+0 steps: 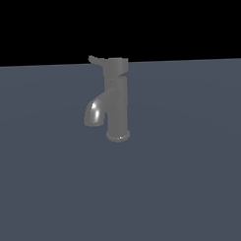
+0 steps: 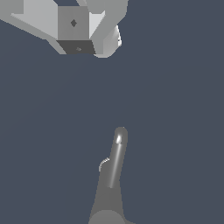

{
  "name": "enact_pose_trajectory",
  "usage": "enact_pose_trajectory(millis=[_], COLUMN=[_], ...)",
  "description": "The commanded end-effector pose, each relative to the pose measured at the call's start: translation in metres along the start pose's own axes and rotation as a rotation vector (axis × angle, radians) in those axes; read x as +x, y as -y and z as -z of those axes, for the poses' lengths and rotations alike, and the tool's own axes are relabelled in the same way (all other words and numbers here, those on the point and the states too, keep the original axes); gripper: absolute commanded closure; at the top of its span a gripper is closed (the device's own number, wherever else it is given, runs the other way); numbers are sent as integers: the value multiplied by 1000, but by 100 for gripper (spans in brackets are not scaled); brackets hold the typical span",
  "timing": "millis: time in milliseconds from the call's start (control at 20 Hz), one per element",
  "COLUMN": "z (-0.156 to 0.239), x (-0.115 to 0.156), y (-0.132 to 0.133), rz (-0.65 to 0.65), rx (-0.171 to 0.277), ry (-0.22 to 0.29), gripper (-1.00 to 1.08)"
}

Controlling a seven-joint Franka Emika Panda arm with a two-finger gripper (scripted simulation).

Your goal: Turn on the faucet by rotating a designated handle.

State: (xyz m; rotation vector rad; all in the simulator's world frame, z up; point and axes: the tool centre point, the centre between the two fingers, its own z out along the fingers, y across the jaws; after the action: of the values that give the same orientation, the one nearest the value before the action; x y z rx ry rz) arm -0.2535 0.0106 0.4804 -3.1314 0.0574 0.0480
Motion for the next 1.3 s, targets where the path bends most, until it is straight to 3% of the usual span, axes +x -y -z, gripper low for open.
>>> enact_pose_trajectory(millis=[0,600,1250], z=[0,-1,0], x=[0,2,28], y=[0,14,17], rz=[0,62,-54], rx=[0,17,58], ry=[0,-12,-2], gripper=[108,108,108])
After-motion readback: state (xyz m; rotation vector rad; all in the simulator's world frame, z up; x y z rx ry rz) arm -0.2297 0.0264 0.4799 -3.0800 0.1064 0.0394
